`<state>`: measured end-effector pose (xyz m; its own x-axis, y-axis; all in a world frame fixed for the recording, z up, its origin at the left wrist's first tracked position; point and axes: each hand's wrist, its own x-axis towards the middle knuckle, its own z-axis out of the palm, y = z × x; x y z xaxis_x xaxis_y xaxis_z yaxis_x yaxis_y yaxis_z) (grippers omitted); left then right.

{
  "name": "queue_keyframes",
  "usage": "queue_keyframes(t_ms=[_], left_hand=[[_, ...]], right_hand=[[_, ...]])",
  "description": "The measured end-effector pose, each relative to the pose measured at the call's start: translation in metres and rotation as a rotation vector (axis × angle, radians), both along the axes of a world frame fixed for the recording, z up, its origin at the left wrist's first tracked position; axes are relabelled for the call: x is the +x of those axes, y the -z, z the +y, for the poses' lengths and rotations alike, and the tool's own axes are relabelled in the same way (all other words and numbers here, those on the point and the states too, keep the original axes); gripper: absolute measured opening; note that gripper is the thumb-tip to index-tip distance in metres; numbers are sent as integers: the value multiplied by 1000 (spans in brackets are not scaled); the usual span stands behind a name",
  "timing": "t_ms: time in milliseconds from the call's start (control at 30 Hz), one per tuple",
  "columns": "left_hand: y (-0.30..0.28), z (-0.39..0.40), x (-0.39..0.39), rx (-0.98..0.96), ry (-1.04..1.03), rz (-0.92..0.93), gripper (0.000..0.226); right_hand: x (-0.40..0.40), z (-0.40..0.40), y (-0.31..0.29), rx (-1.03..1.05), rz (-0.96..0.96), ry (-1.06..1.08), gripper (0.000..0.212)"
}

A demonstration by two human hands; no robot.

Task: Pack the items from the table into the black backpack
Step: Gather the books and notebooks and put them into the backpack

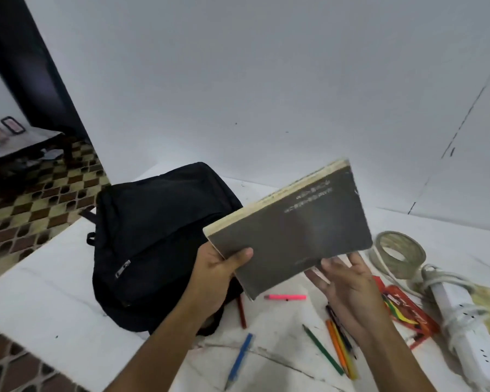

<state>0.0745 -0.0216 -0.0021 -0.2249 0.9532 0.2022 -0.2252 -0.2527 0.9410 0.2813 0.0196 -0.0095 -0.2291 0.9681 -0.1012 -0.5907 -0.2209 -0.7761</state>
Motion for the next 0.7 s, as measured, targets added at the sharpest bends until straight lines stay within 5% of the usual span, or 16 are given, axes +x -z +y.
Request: queue_keyframes(t_ms=[133, 367, 500, 633, 700], left_hand=[[-17, -14, -34, 281, 8, 368, 21], [-5, -8, -89, 649, -61, 965, 21], [-6, -7, -97, 629, -96, 900, 32], [-31, -5, -93, 508, -59, 686, 24], [-50, -2, -92, 398, -69, 621, 22]], right_hand=[[-5, 9, -18, -203, 216, -209, 14], [-27, 20, -27, -220, 248, -167, 67], [-34, 22, -20, -117, 266, -184, 84], [-25, 21, -29, 6, 153, -150, 72], [-18, 19, -37, 118, -63, -172, 53]])
